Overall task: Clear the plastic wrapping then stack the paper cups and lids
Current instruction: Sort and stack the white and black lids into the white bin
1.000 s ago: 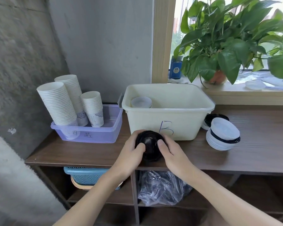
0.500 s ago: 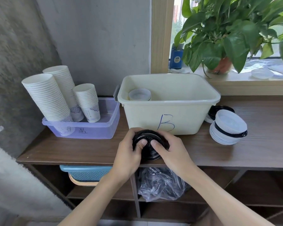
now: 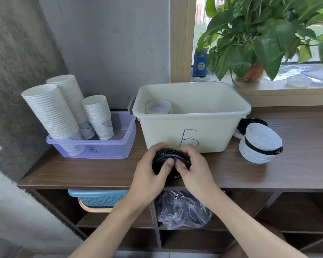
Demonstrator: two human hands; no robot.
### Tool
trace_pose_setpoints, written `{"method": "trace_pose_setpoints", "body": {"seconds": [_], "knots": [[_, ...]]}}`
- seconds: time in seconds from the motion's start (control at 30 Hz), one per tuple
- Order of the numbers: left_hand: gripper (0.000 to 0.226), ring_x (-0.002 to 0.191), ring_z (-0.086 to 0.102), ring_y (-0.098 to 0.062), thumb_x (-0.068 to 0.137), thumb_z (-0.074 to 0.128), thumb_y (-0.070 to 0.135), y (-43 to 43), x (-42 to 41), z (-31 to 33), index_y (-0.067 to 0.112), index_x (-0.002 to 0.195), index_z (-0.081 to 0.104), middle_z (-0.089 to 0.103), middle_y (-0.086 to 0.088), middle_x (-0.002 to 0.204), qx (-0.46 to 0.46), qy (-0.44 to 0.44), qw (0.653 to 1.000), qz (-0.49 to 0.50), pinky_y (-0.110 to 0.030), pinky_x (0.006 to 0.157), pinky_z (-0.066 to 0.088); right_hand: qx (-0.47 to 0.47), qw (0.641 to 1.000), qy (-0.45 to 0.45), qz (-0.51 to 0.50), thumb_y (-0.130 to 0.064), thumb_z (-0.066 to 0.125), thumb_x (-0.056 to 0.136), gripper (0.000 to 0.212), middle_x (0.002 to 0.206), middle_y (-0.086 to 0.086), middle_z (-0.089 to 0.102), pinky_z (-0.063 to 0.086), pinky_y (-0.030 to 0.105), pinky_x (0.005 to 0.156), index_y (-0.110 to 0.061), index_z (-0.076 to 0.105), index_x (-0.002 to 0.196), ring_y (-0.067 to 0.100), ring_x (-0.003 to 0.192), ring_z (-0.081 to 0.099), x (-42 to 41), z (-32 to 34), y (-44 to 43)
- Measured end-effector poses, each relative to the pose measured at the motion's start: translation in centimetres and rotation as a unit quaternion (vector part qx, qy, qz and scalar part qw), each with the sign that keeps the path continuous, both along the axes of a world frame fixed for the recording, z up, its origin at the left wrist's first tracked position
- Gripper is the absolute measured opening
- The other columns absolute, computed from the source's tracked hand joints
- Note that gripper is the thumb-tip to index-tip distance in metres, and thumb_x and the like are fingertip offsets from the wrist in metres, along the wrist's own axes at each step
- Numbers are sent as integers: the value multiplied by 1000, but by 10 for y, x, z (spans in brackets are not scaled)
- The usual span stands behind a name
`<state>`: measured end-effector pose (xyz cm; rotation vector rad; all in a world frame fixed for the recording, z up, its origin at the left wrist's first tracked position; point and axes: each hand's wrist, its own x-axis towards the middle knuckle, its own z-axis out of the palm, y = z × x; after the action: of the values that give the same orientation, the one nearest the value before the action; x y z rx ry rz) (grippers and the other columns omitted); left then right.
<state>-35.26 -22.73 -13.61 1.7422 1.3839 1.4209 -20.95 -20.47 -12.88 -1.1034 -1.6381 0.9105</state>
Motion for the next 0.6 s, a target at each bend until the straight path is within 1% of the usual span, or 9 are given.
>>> {"method": "trace_pose_setpoints", "body": {"seconds": [0.03, 0.07, 0.17, 0.23, 0.3, 0.37, 0.43, 0.47, 0.6], "knots": [[31, 109, 62, -3, 93, 61, 26, 0, 1, 0, 26, 124, 58, 68, 13, 113, 3, 0, 1000, 5, -15, 92, 45, 3, 1000, -2, -1, -5, 61, 90, 15, 87, -8, 66, 45, 13, 73, -18, 59, 97, 1, 82, 60, 0, 0, 0], [28, 109, 62, -3, 95, 60, 21, 1, 1, 0, 25, 123, 59, 68, 12, 114, 7, -7, 1000, 12, -15, 93, 45, 4, 1000, -5, -1, -6, 61, 90, 15, 88, -8, 66, 46, 15, 75, -18, 59, 98, 2, 83, 60, 0, -1, 1], [26, 98, 64, -1, 96, 56, 1, 2, 1, 1, 21, 111, 62, 70, 10, 102, 11, -42, 998, 42, -13, 86, 46, -11, 1000, -8, 11, -17, 64, 91, 16, 96, -8, 67, 49, 20, 82, -22, 60, 105, 2, 90, 61, -2, -2, 0], [28, 93, 62, 1, 96, 52, -4, 2, 1, 4, 22, 106, 60, 68, 8, 99, 11, -71, 995, 62, -10, 84, 45, -25, 999, -1, 33, -24, 64, 91, 26, 106, -11, 68, 49, 21, 88, -22, 60, 116, 1, 99, 61, -1, -2, -1], [31, 90, 60, 4, 97, 49, -4, 3, 0, 6, 25, 102, 56, 66, 5, 98, 4, -98, 992, 76, -9, 83, 44, -28, 998, -4, 56, -26, 62, 92, 34, 115, -15, 66, 48, 22, 94, -22, 58, 126, -1, 109, 59, 0, -1, 0], [32, 87, 59, 4, 97, 49, -5, 4, -1, 6, 27, 100, 55, 66, 4, 97, -15, -100, 992, 73, -9, 82, 44, -24, 998, -15, 55, -25, 61, 93, 30, 115, -15, 67, 48, 29, 97, -24, 61, 123, 1, 111, 59, 0, -2, 1], [34, 84, 59, 4, 95, 50, -7, 4, -1, 5, 27, 98, 55, 65, 6, 93, -31, -98, 993, 66, -10, 80, 45, -25, 999, -19, 25, -26, 61, 93, 25, 111, -13, 67, 49, 36, 96, -24, 62, 118, 3, 108, 60, 0, -4, 1], [36, 83, 59, 4, 94, 50, -8, 4, 0, 5, 27, 96, 55, 64, 7, 92, -35, -99, 992, 65, -10, 80, 45, -25, 999, -21, 12, -26, 61, 92, 24, 109, -11, 67, 49, 37, 95, -23, 62, 116, 5, 106, 60, 0, -6, 1], [41, 79, 56, 1, 91, 50, -13, 5, 3, 5, 28, 91, 53, 62, 6, 86, -34, -96, 992, 75, -13, 78, 45, -14, 1000, -18, -4, -21, 62, 92, 15, 101, -8, 67, 50, 33, 89, -19, 61, 107, 8, 97, 60, -3, -6, 0]]}}
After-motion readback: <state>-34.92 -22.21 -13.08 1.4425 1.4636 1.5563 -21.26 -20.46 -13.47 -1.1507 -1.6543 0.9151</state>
